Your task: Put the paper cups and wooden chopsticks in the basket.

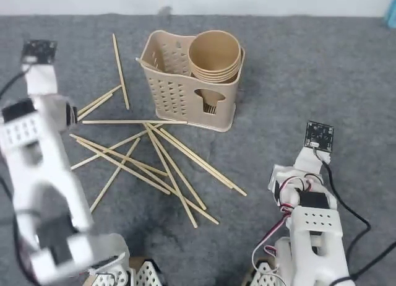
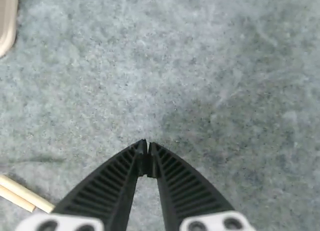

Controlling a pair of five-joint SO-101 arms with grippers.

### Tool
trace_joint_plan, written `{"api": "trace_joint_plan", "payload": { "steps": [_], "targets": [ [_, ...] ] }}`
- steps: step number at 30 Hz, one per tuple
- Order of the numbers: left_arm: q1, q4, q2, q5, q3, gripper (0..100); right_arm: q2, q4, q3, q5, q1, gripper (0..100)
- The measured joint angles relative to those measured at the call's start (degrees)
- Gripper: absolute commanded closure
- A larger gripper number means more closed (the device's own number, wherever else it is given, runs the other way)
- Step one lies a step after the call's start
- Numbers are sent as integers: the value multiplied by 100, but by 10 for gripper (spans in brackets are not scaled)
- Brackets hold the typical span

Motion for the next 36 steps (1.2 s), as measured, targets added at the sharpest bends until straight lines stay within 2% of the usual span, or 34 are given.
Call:
{"api": "trace_joint_plan", "payload": {
  "steps": [5, 11, 18, 30, 36],
  "targets": [
    [0, 545, 1749, -615, -1969, 842, 0, 0, 0, 0, 9, 991],
    [0, 571, 3455, -695, -3798, 840, 0, 0, 0, 0, 9, 991],
    [35, 642, 5204, -949, -5380, 840, 0, 0, 0, 0, 0, 991],
    [264, 2084, 7130, -958, -8114, 840, 0, -264, 26, 0, 0, 991],
    [273, 2523, 7815, -1240, -9257, 841, 0, -264, 26, 0, 0, 991]
  ]
}}
